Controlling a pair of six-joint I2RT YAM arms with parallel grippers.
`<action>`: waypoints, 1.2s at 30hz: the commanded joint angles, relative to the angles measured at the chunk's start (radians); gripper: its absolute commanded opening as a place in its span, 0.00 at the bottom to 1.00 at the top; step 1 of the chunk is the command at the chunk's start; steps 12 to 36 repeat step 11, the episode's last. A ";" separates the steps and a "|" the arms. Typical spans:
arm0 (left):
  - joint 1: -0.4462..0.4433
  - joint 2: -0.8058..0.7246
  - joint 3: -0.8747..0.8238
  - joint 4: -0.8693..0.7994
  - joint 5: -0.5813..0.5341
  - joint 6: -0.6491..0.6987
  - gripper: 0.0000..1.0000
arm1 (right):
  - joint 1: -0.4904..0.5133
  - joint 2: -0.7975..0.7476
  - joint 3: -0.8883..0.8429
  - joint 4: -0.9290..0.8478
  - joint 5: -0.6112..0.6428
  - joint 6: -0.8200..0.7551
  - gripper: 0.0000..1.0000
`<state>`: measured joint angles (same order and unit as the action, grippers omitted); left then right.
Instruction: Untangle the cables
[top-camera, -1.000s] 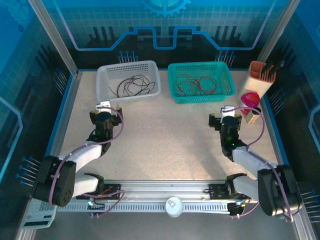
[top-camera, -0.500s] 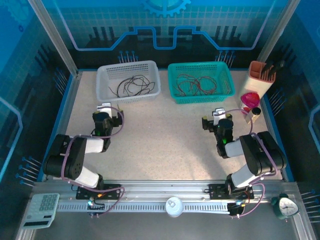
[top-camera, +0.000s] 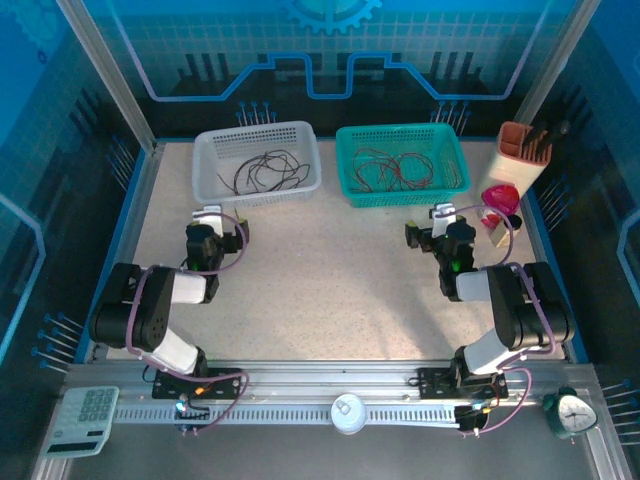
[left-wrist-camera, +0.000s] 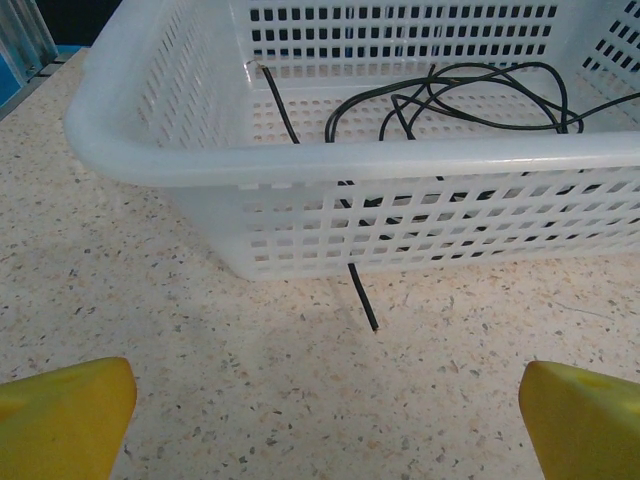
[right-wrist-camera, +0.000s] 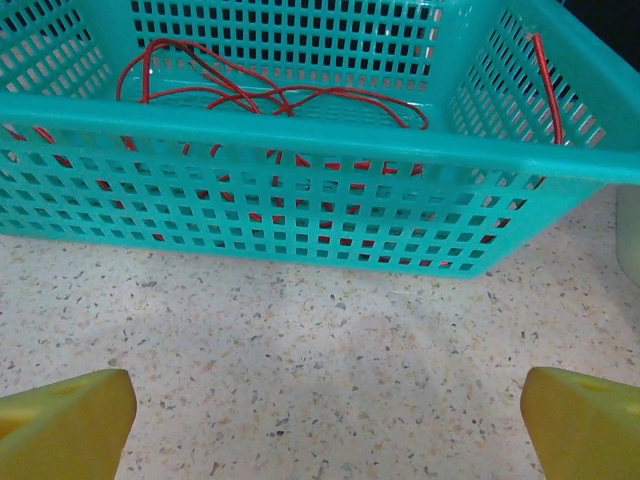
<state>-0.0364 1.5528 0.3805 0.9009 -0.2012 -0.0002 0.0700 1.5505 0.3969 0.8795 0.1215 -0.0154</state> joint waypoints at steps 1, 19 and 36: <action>0.010 0.004 0.004 0.027 0.031 -0.007 0.99 | 0.002 -0.014 0.007 -0.007 -0.012 0.010 1.00; 0.013 0.004 0.005 0.026 0.036 -0.008 0.99 | -0.002 -0.020 -0.010 0.025 0.010 0.019 1.00; 0.013 0.004 0.005 0.026 0.036 -0.008 0.99 | -0.002 -0.020 -0.010 0.025 0.010 0.019 1.00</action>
